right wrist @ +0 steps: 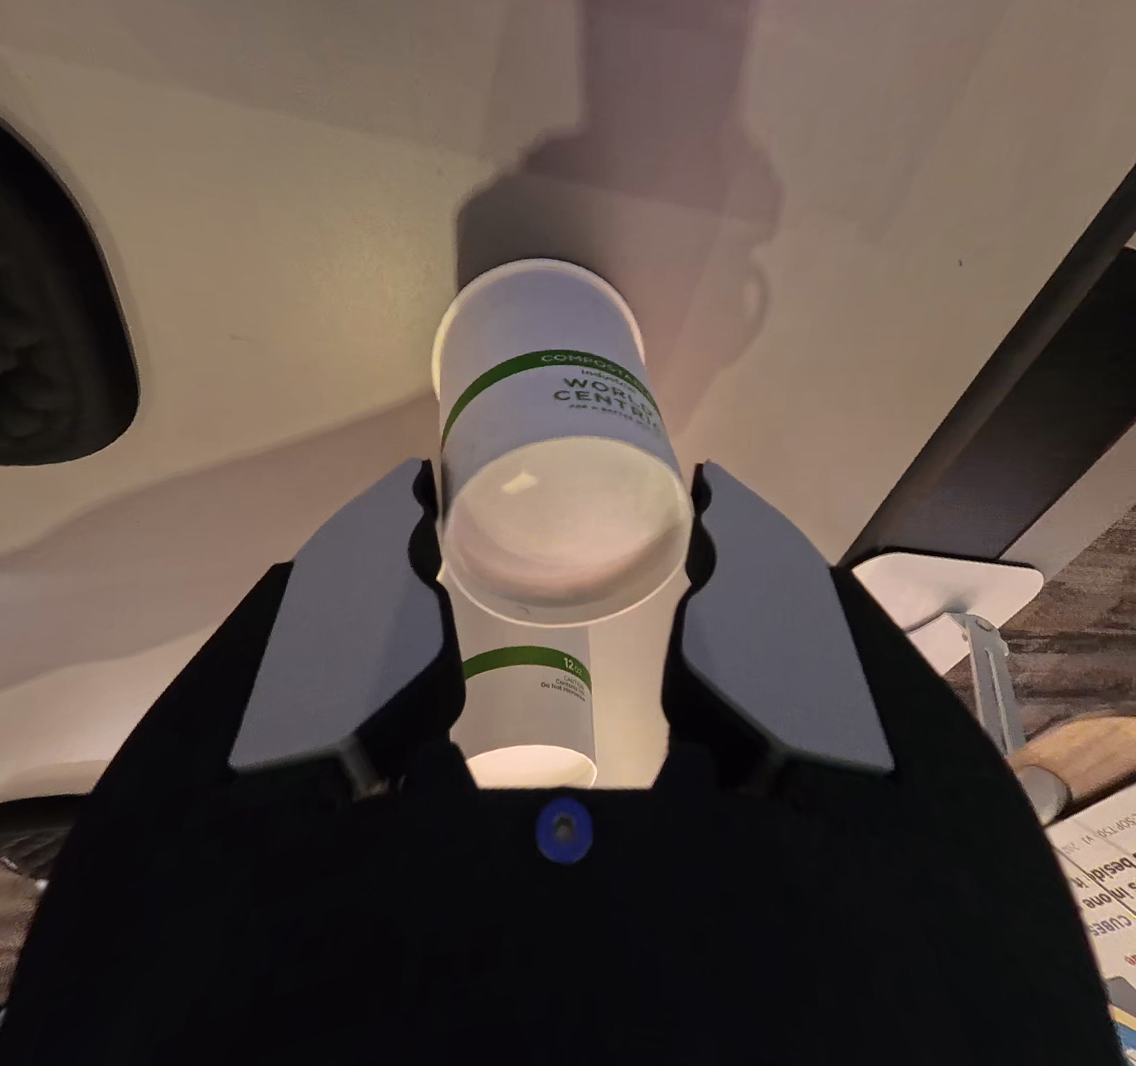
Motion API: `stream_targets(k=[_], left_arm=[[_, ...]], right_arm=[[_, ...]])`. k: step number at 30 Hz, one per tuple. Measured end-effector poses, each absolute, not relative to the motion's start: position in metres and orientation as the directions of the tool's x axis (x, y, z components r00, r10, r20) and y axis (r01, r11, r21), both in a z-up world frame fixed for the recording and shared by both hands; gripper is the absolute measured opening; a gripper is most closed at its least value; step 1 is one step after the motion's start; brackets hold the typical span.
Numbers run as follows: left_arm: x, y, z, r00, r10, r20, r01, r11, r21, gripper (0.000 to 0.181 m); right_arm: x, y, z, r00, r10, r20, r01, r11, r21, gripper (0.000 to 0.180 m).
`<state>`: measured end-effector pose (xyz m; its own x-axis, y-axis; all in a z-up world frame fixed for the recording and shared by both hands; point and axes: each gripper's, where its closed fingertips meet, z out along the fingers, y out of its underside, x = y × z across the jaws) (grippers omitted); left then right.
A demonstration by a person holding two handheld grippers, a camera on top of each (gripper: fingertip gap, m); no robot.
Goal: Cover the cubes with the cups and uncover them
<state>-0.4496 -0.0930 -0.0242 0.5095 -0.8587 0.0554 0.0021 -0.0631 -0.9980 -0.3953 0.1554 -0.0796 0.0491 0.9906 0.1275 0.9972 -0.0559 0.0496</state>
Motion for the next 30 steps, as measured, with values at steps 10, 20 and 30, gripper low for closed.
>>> stream_targets(k=[10,20,30], left_arm=[[-0.466,-0.042,-0.026,0.549,-0.67,-0.5,-0.66,0.02,-0.751,0.023],[-0.46,-0.018,0.06,0.144,-0.228,-0.963,-0.976,0.13,-0.176,0.019],[-0.431,-0.029,0.044,0.222,-0.361,-0.906,-0.94,0.167,-0.297,0.018]], right_arm=[[-0.401,0.153,-0.035,0.055,0.933,0.356,0.966,0.041,-0.257,0.098],[-0.332,0.116,0.009,0.188,0.887,0.421,0.903,0.013,-0.429,0.097],[-0.276,0.084,0.046,0.234,0.838,0.493,0.923,-0.032,-0.383,0.096]])
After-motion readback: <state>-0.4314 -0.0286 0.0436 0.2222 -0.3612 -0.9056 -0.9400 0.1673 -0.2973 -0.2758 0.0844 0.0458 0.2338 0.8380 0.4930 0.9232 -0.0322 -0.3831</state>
